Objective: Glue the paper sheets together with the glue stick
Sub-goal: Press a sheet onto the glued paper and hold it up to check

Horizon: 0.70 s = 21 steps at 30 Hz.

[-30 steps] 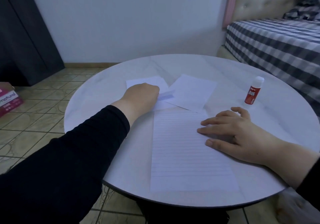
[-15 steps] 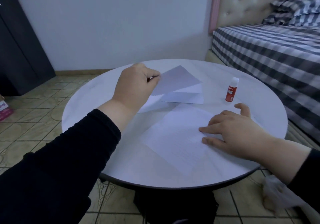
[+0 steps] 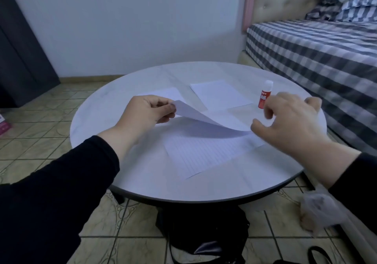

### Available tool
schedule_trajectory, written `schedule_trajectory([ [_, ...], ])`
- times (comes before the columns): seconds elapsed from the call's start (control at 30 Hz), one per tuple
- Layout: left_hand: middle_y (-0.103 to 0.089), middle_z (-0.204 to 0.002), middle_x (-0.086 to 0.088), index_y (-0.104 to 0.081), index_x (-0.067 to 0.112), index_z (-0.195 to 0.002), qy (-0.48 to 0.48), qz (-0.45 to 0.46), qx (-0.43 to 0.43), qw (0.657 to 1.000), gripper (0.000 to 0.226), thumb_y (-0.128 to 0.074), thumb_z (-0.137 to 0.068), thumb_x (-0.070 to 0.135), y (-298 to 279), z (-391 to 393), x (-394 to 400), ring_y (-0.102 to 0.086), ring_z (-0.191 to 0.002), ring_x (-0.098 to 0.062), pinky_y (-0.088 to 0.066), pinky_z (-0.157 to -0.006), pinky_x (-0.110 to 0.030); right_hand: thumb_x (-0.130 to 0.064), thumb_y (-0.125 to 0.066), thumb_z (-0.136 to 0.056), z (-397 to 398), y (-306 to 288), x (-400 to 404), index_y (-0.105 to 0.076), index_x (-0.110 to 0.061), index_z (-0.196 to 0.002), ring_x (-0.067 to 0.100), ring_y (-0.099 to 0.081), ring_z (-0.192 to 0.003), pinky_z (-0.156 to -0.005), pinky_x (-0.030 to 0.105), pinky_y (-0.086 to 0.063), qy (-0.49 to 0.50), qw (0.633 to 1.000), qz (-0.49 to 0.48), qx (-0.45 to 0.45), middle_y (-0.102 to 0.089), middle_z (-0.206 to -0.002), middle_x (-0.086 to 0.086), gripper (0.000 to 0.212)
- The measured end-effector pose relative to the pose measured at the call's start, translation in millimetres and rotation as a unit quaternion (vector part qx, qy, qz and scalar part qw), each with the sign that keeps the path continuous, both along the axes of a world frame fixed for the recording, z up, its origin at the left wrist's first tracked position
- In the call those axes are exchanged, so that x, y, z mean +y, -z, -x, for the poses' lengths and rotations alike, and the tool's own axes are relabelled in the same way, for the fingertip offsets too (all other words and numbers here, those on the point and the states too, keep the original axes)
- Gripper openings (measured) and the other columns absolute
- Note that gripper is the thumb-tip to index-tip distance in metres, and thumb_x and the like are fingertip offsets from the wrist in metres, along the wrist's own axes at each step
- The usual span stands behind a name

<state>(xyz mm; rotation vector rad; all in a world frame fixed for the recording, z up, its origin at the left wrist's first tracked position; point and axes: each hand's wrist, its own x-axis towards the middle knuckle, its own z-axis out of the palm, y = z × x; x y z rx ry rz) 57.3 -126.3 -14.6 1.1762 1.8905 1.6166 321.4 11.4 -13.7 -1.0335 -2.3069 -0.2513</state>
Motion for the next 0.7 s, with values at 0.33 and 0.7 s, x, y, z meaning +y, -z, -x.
schedule_trajectory([
  [0.33, -0.074, -0.084, -0.011, -0.076, 0.011, -0.086, 0.035, 0.029, -0.001, 0.999, 0.004, -0.074, -0.083, 0.011, 15, 10, -8, -0.070, -0.078, -0.018, -0.058, -0.076, -0.027, -0.056, -0.064, -0.081, 12, 34, 19, -0.067, -0.047, -0.111, 0.012, -0.030, -0.134, -0.112, 0.050, 0.000, -0.146, 0.981, 0.091, -0.090, -0.048, -0.138, -0.016, 0.032],
  [0.7, -0.075, -0.080, -0.006, -0.075, 0.014, -0.086, 0.048, 0.059, 0.006, 0.997, 0.007, -0.070, -0.087, 0.011, 17, 18, -15, -0.071, -0.076, -0.017, -0.059, -0.075, -0.028, -0.051, -0.058, -0.087, 19, 38, 23, -0.074, -0.047, -0.092, 0.009, -0.029, -0.131, -0.113, 0.048, 0.001, -0.128, 0.982, 0.124, -0.059, -0.051, -0.136, -0.022, 0.017],
])
